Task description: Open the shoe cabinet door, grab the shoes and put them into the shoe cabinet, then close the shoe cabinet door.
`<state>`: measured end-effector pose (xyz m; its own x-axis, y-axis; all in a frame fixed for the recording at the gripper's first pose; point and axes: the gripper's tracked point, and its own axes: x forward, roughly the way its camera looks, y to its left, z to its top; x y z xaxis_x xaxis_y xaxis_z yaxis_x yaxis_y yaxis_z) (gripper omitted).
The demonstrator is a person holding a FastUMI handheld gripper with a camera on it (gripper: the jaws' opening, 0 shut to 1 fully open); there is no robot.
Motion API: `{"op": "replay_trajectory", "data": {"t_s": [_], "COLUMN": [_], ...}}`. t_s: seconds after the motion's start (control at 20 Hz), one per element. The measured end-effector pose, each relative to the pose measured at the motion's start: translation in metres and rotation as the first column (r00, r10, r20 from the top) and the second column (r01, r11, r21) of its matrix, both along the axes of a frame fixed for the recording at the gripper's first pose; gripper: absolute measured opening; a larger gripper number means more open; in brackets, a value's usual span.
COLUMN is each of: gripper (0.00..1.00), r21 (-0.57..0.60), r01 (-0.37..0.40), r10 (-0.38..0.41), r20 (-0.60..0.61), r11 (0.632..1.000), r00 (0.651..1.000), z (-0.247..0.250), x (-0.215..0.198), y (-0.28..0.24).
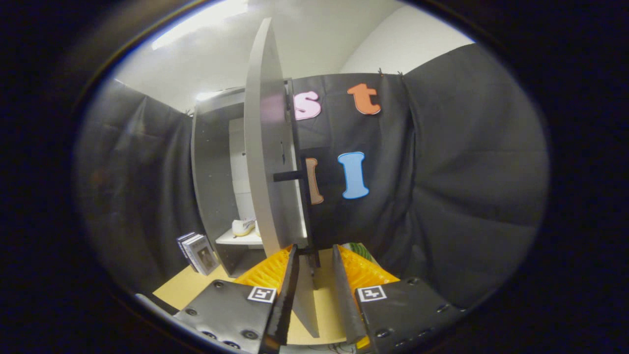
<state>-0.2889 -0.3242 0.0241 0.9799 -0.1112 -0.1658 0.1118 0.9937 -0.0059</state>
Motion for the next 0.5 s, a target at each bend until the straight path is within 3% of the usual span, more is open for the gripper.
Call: {"op": "replay_trajectory", "data": {"t_s": [0.5], "gripper": [0.46], "r21": [0.062], "r01": [-0.124], "r10": [0.124], "r20": [0.002], "r11": [0.990], "r00": [0.992], "z": [-0.017], "x": [0.024], "y": [0.076]}}
